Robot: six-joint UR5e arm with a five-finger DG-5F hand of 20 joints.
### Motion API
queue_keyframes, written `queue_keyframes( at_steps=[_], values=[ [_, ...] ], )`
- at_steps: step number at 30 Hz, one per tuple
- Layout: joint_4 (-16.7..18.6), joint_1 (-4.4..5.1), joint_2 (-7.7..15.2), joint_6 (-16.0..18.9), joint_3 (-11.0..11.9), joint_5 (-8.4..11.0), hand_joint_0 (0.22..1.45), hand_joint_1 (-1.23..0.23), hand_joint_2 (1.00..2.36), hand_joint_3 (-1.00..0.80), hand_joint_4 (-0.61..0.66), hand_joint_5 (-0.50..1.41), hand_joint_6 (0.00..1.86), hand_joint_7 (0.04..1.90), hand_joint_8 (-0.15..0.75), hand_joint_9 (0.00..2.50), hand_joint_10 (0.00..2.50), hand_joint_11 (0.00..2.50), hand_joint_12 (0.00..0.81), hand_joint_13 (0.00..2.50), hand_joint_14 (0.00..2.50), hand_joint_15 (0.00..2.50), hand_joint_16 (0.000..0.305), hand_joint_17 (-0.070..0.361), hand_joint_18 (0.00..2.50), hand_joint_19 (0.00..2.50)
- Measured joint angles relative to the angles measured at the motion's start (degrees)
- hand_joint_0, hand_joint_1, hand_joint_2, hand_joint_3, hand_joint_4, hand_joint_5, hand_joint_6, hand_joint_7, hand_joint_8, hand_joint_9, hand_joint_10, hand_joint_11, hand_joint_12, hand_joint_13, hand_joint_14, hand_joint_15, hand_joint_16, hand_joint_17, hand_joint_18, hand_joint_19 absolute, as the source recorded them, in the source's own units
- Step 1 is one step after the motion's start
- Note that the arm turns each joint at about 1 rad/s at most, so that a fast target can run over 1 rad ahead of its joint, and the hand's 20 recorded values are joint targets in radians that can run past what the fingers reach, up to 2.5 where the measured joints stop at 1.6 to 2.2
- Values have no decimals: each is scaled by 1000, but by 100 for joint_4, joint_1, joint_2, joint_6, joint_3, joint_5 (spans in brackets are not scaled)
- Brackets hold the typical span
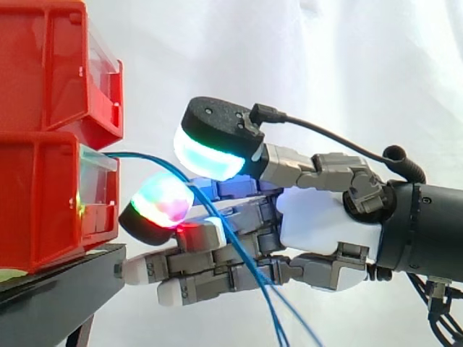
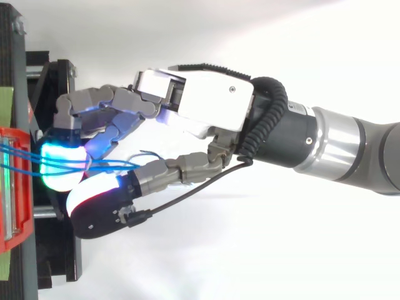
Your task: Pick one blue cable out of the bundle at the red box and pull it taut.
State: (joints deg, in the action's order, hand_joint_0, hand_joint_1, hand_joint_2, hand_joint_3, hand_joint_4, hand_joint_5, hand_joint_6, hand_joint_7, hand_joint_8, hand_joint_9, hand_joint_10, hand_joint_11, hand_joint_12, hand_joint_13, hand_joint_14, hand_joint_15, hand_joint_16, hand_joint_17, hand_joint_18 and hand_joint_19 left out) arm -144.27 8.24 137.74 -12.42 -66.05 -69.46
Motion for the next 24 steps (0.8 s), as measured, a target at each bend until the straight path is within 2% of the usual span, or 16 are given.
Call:
queue_keyframes(
  at_steps=[13,24],
  values=[
    [-126,-36,-2,5,-3,-134,583,-671,1016,-262,253,-83,502,1365,350,912,15,1219,430,513,8,275,60,135,476,346],
    [-127,-56,-8,80,2,-145,613,-695,1020,-160,233,-84,506,1382,349,910,15,1197,427,527,8,268,59,134,503,343]
  ],
)
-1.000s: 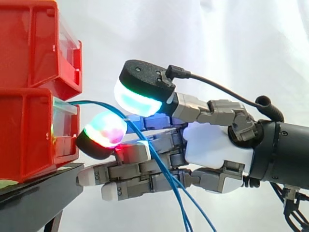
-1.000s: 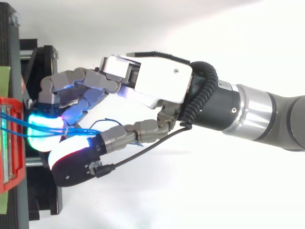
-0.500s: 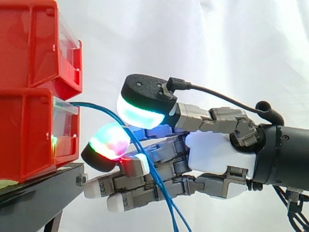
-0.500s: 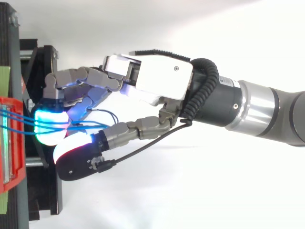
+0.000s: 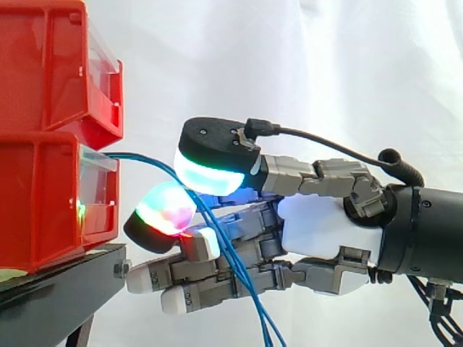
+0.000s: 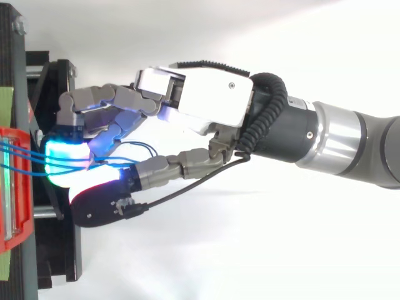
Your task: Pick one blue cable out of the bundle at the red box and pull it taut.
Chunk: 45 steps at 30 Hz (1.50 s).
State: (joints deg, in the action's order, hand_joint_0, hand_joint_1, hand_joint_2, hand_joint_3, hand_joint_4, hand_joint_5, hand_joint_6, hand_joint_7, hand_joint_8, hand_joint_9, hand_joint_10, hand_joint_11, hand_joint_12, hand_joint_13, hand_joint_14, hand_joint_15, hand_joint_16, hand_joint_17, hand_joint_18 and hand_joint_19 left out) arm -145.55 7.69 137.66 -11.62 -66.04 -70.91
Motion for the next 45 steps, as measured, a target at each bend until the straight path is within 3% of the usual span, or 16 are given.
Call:
queue_keyframes(
  at_steps=[11,17,20,28,33,45],
  values=[
    [-235,-12,-148,28,-5,-7,616,-747,1018,-134,240,-119,605,1245,356,886,15,1185,436,528,8,274,61,137,517,329],
    [-286,-12,-151,25,-5,-4,556,-776,1010,-367,231,-129,643,1195,362,879,15,1191,436,524,8,277,61,137,516,334],
    [-289,-8,-152,21,-4,-2,544,-751,1007,-396,248,-127,645,1168,365,882,14,1183,439,523,8,276,61,138,514,342],
    [-292,-4,-153,20,-5,2,578,-717,1017,-237,216,-120,645,1211,359,885,15,1187,433,523,9,275,60,134,506,349],
    [-290,-6,-153,26,-5,6,587,-727,1019,-138,228,-138,684,1133,364,876,13,1185,438,525,8,272,61,137,516,343],
    [-290,-10,-155,28,-3,7,573,-746,1014,-282,225,-133,692,1127,355,866,14,1178,433,518,8,276,60,135,506,346]
  ],
)
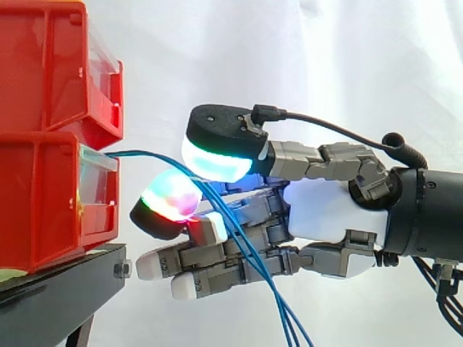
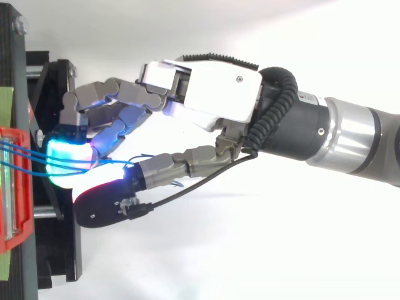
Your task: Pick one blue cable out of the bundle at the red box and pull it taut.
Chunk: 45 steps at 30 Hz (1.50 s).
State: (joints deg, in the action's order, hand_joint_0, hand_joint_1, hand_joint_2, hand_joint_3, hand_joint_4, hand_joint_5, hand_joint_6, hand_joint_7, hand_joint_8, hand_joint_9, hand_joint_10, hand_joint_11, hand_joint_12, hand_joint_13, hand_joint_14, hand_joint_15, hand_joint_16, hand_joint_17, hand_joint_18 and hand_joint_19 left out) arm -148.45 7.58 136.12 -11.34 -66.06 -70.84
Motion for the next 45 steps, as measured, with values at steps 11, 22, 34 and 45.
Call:
queue_keyframes(
  at_steps=[11,22,34,45],
  values=[
    [-28,0,-40,-6,-1,0,581,-704,1018,-190,227,-109,627,1232,352,869,16,1142,431,517,8,277,59,134,496,351],
    [-53,5,-49,-17,-2,4,594,-767,1019,-88,201,-152,726,1105,362,862,14,1181,442,528,8,271,62,139,530,333],
    [-194,29,-79,-2,1,18,610,-786,1021,-11,164,-168,794,1033,365,852,13,1181,444,536,8,267,62,138,553,319],
    [-1098,89,-336,74,-1,32,615,-806,1022,-24,184,-175,812,1010,361,834,13,1210,439,528,8,268,61,137,549,326]
  ],
)
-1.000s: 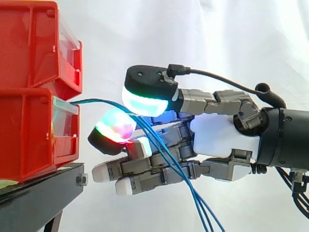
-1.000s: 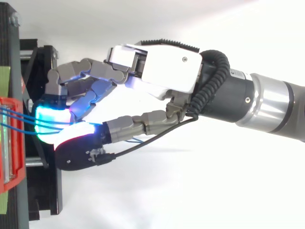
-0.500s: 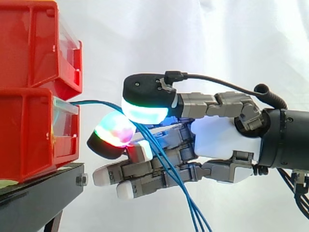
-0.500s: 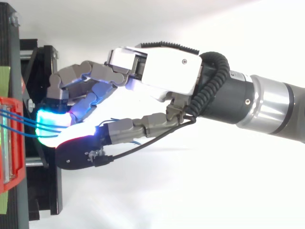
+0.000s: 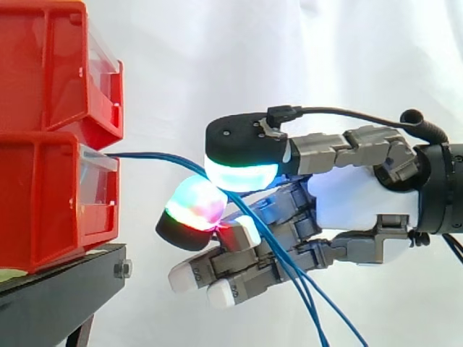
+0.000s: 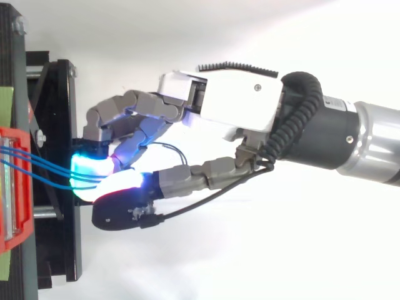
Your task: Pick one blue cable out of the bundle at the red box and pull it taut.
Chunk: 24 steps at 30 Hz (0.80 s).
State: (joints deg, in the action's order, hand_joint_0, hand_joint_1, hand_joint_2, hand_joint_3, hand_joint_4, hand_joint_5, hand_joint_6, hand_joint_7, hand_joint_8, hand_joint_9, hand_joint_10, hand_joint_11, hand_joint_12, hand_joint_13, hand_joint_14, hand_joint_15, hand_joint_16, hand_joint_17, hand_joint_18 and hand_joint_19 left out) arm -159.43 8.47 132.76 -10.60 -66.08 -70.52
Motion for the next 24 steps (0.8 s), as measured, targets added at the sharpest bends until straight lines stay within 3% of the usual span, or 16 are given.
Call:
queue_keyframes(
  at_steps=[11,24],
  values=[
    [-154,13,-160,58,-1,7,628,-843,1026,-56,99,-188,840,1004,348,817,13,1219,429,529,8,259,59,133,554,308],
    [-246,21,-214,89,1,12,706,-926,1022,-171,144,-211,870,1003,345,794,13,1216,429,551,8,248,59,132,608,269]
  ],
)
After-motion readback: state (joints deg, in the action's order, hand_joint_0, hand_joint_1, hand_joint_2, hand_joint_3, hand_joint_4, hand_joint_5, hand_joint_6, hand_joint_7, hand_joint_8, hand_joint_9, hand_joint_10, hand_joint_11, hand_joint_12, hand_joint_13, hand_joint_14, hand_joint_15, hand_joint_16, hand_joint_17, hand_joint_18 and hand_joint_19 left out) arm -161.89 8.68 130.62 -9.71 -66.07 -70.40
